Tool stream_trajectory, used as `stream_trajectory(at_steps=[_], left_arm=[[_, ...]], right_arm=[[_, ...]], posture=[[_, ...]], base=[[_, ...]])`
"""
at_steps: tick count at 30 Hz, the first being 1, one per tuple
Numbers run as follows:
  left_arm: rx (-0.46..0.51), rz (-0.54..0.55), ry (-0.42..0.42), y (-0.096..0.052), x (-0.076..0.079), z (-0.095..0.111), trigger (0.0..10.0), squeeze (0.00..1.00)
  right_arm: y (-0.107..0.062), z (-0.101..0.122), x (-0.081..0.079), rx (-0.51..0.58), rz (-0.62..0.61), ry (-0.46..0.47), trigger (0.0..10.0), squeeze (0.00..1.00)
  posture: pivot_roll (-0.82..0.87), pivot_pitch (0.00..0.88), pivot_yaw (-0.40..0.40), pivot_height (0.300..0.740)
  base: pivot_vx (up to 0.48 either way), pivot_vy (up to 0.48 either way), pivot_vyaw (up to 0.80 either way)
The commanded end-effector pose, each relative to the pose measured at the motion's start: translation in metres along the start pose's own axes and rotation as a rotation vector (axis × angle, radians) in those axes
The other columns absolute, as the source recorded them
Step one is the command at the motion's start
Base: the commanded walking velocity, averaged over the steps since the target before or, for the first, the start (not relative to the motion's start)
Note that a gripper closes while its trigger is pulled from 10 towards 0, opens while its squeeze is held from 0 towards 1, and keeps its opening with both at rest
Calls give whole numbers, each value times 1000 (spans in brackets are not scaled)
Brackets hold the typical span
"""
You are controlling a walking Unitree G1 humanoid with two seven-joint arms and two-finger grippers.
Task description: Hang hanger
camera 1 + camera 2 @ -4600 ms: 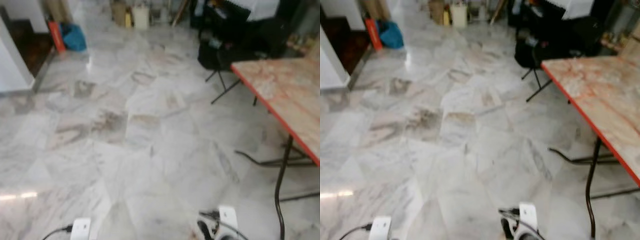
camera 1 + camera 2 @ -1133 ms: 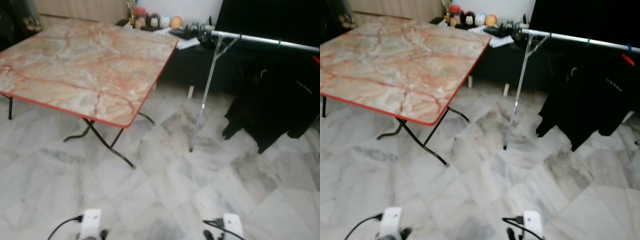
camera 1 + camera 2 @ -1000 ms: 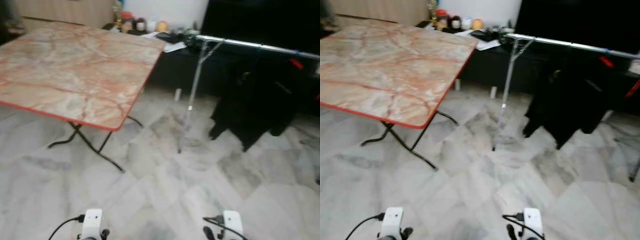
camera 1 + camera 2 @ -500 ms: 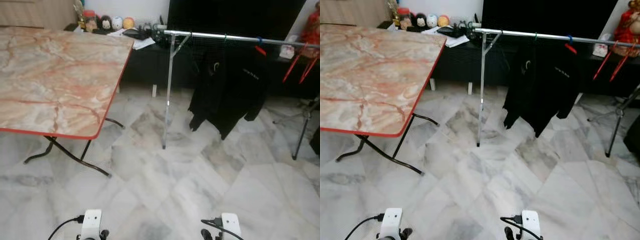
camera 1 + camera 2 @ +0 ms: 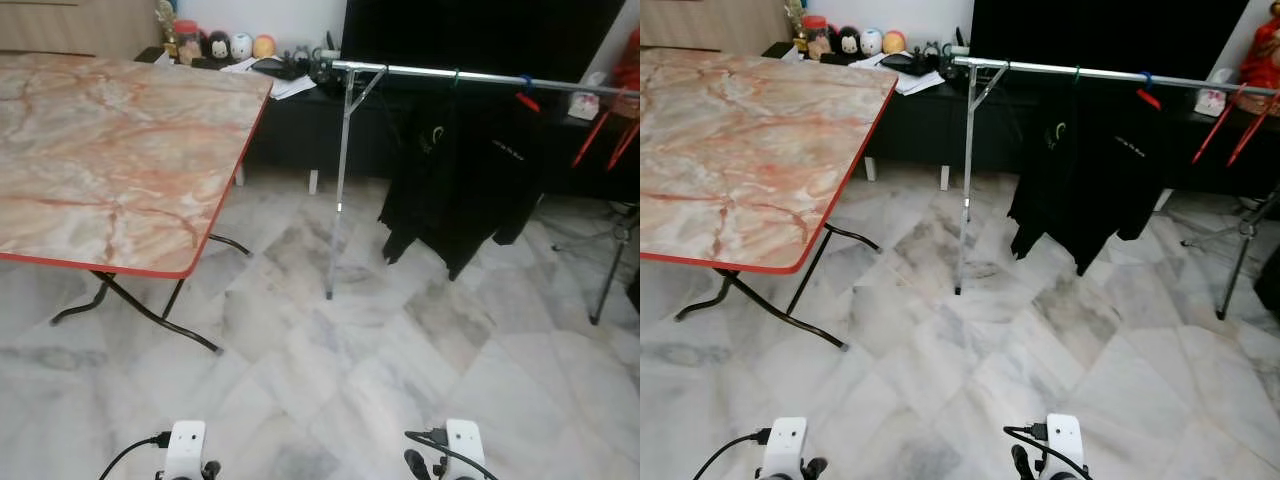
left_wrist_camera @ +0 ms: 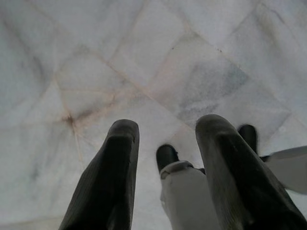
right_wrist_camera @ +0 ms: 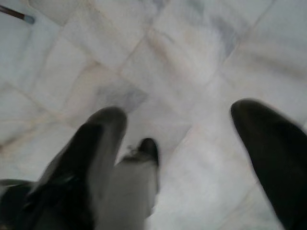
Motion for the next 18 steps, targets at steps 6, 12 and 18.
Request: stream_trajectory(at_steps=[6, 12, 18], left_arm=[[-10, -31, 29, 0, 10, 0, 10000, 0], [-11, -45, 54, 0, 11, 0, 10000, 0], [36, -50, 57, 3, 13, 19, 10000, 0]], right_arm=[[-2, 6, 11, 34, -36, 25, 10000, 0], [-2, 8, 14, 39, -45, 26, 10000, 0], [-1, 20, 14, 69, -53, 37, 10000, 0]], posture=[[-84, 0, -40, 740], [-103, 0, -23, 740], [-111, 0, -18, 740]], base=[[0, -264, 0], [0, -264, 0], [0, -266, 0]])
Point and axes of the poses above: a point about 5 cm out from each wrist's last joint towards the gripper, its own y axis pointing out of the wrist towards the gripper, its own z axis along the axis of the wrist's last joint, x = y × z, the point moved 2 cm from there along y, pointing out of the wrist towards the gripper, and after that the axes turned 11 degrees about y, right-handed, at the moved point
